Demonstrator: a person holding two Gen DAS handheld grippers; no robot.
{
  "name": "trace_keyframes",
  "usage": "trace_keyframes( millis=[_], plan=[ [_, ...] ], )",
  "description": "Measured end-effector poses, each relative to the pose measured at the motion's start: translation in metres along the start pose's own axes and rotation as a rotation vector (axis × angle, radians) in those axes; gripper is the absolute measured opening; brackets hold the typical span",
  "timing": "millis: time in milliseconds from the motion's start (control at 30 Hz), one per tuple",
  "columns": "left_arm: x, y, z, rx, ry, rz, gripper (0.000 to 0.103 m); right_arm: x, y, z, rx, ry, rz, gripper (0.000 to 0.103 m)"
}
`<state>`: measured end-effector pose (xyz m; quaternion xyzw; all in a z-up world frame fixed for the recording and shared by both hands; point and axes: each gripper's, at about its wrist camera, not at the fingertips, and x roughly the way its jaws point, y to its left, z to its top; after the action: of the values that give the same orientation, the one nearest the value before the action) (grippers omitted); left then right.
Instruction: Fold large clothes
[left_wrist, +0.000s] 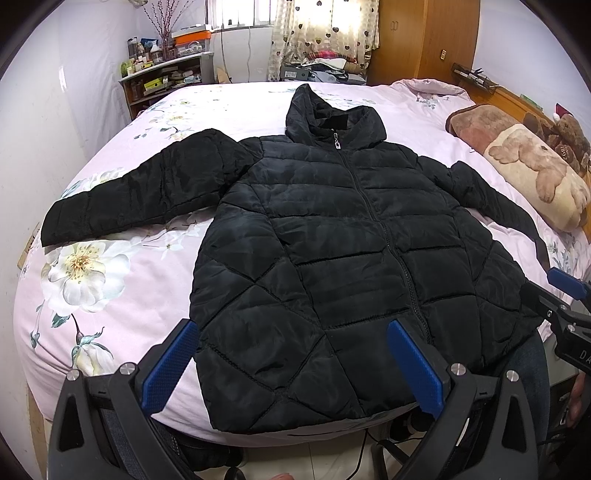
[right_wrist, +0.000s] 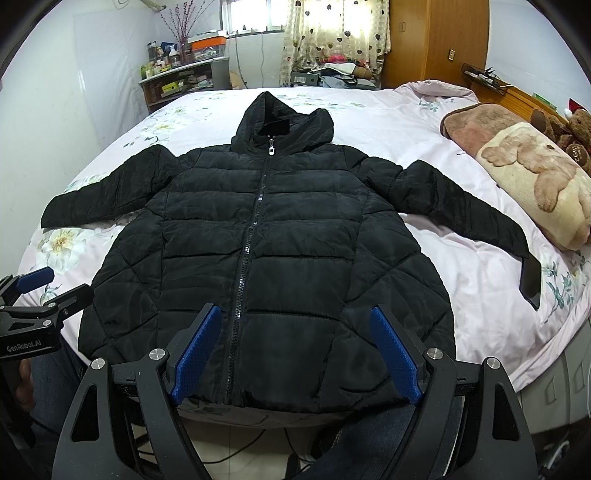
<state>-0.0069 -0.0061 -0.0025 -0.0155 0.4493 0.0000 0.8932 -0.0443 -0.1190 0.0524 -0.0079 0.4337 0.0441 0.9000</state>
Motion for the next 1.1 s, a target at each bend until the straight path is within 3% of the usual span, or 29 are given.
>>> trace_keyframes(
  millis=[267,667,1100],
  plan=[
    [0.005,0.003,0.005,-0.004,-0.004,0.013,0.103,0.007,0.006,-0.002,-0.005,0.009,0.003,0.082],
    [0.023,0.030,0.021,-0.042,-0.026,0.022,0.103,0.019,0.005,0.022,-0.032,-0.014,0.012,0.082],
    [0.075,0.107,0.056,-0.179,-0.031,0.092,0.103,0.070,0.027,0.071,-0.063,-0.022,0.109,0.082]
  ],
)
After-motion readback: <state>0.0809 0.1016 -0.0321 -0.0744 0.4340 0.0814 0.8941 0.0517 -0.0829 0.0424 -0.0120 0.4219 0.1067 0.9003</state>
